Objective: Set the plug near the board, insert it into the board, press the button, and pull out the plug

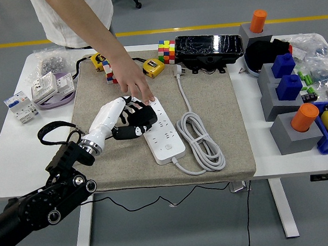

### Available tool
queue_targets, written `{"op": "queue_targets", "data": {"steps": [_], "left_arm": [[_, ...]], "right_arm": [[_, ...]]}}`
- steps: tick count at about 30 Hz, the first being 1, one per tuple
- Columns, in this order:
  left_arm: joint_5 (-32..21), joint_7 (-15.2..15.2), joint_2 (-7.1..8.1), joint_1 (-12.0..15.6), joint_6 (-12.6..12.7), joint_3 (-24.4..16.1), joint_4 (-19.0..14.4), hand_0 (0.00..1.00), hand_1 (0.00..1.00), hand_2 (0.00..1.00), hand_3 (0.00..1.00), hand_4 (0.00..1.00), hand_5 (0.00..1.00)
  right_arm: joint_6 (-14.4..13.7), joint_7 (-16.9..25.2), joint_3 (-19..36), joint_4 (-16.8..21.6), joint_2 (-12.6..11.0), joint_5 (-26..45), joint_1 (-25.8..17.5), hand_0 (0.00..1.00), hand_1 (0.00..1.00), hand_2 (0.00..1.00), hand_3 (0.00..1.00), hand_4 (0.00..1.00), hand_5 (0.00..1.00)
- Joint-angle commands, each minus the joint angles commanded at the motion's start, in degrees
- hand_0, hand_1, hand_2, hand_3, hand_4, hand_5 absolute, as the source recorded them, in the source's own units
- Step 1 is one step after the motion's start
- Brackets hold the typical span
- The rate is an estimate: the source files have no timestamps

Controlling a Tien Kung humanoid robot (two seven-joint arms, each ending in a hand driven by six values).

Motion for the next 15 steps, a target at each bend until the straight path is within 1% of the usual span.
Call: {"op": "queue_targets", "data": {"steps": [3, 8, 11, 12, 15], "left_arm": [[0.2, -0.6, 0.50, 0.5, 0.3, -1.0, 0.5, 0.236, 0.310, 0.375, 0.517, 0.603, 0.002], [2.5, -0.3, 1.66, 1.9, 0.3, -2.5, 3.2, 0.259, 0.312, 0.371, 0.523, 0.601, 0.002], [2.7, -0.4, 2.20, 2.5, 0.1, -3.2, 4.2, 0.259, 0.312, 0.371, 0.523, 0.601, 0.002], [2.5, -0.4, 2.42, 2.6, -0.1, -3.2, 4.6, 0.311, 0.385, 0.431, 0.560, 0.633, 0.002], [2.5, 0.1, 2.65, 2.7, -0.7, -3.1, 5.2, 0.311, 0.385, 0.431, 0.560, 0.633, 0.002]], "right_arm": [[0.0, 0.0, -0.1, 0.0, 0.0, 0.0, 0.0, 0.537, 0.625, 0.611, 0.548, 0.882, 0.409], [0.0, -0.1, -0.2, -0.1, 0.0, 0.0, -0.1, 0.537, 0.625, 0.611, 0.548, 0.883, 0.410], [0.0, -0.1, -0.2, 0.0, 0.0, 0.0, 0.0, 0.537, 0.625, 0.611, 0.548, 0.883, 0.410], [0.0, -0.1, -0.2, 0.0, 0.0, 0.0, 0.0, 0.536, 0.625, 0.611, 0.549, 0.884, 0.410], [0.0, -0.1, -0.2, 0.0, 0.0, 0.0, 0.0, 0.536, 0.625, 0.611, 0.549, 0.884, 0.410]]}}
